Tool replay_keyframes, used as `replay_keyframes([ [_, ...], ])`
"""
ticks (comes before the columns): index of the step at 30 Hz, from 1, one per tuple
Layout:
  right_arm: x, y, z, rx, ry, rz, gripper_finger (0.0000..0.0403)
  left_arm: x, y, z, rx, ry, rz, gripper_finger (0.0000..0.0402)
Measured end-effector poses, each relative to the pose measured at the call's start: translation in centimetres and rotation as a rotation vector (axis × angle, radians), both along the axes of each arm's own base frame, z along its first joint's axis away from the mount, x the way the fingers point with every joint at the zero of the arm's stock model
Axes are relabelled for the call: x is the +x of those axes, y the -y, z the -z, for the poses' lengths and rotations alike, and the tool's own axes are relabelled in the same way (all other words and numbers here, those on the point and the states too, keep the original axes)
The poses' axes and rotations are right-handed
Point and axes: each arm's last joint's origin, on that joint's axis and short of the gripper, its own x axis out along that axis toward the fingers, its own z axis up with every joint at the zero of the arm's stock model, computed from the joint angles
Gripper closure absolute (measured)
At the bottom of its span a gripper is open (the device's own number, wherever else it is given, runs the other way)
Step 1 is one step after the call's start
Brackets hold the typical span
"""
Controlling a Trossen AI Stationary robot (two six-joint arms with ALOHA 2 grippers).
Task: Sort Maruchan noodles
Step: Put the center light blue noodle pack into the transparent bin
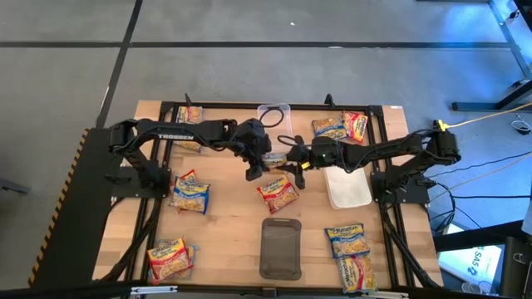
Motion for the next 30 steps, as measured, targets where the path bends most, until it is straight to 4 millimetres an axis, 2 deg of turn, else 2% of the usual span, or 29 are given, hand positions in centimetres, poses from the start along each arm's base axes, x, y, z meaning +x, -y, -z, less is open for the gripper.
replay_keyframes([
  [8, 0.0, 0.0, -0.1, 0.004, 0.009, -0.001, 0.0298, 0.0, -0.1, 0.0, 0.023, 0.002, 0.019, 0.0283],
  [13, 0.1, 0.0, -0.3, -0.002, 0.026, 0.002, 0.0238, 0.0, -0.1, 0.1, 0.029, -0.002, 0.005, 0.0285],
  [16, -0.6, -0.1, -1.0, -0.008, 0.012, 0.0, 0.0198, -0.1, -0.1, 0.0, 0.032, -0.004, 0.002, 0.0285],
  [19, -2.3, -0.2, -2.4, -0.041, -0.035, -0.002, 0.0167, -0.5, -0.2, -0.5, 0.052, 0.001, -0.018, 0.0285],
  [24, -6.2, -0.3, -4.6, -0.092, -0.143, 0.112, 0.014, -0.8, -1.6, -2.1, 0.14, 0.017, -0.063, 0.0284],
  [27, -8.0, -0.4, -5.0, -0.119, -0.19, 0.171, 0.0135, -0.5, -3.0, -3.7, 0.219, 0.03, -0.067, 0.0283],
  [30, -8.9, -0.3, -4.4, -0.129, -0.194, 0.205, 0.0135, -0.1, -5.1, -4.7, 0.265, 0.012, -0.078, 0.0282],
])
